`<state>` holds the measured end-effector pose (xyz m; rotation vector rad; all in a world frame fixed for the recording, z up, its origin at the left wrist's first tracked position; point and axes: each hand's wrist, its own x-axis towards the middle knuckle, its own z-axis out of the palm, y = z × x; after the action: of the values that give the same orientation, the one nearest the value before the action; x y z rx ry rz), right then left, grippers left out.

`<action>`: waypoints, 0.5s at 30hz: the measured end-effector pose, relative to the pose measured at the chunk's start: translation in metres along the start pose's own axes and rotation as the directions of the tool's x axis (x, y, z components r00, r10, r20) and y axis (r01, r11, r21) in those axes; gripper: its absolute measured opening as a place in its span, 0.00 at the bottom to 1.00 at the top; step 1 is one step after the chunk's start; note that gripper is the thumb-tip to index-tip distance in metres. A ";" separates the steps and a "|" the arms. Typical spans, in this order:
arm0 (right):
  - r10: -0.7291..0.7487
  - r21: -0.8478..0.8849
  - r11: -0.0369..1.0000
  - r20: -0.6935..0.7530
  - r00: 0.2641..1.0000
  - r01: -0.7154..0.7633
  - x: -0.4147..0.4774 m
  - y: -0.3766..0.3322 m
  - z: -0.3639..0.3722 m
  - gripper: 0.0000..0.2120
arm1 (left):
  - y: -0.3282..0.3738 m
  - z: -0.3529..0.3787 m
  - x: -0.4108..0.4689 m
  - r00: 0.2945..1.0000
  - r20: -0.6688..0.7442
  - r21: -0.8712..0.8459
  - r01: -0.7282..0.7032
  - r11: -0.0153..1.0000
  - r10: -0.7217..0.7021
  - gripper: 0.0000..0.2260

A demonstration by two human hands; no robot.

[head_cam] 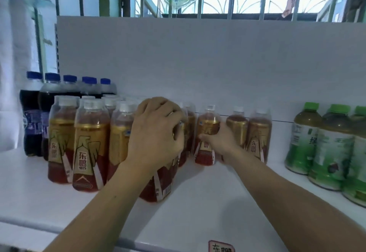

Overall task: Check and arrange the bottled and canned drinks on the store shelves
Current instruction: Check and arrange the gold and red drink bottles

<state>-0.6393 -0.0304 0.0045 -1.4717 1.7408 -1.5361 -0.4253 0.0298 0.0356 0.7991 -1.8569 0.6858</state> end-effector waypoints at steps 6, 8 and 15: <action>-0.023 -0.081 0.997 -0.088 0.996 0.016 0.032 0.013 0.024 0.37 | -0.003 0.006 0.001 0.999 -0.039 -0.029 -0.030 0.999 0.029 0.09; -0.013 -0.125 0.992 -0.102 0.995 0.000 0.022 0.005 0.025 0.35 | -0.003 0.007 0.000 0.997 -0.064 -0.044 -0.036 0.998 0.034 0.08; 0.062 -0.261 0.964 0.013 0.998 -0.057 0.012 -0.008 0.014 0.41 | 0.001 0.000 0.001 0.997 0.024 0.054 -0.073 0.996 0.071 0.09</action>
<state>-0.6288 -0.0461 0.0106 -1.5335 2.0171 -1.2949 -0.4261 0.0304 0.0364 0.7807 -1.9011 0.7793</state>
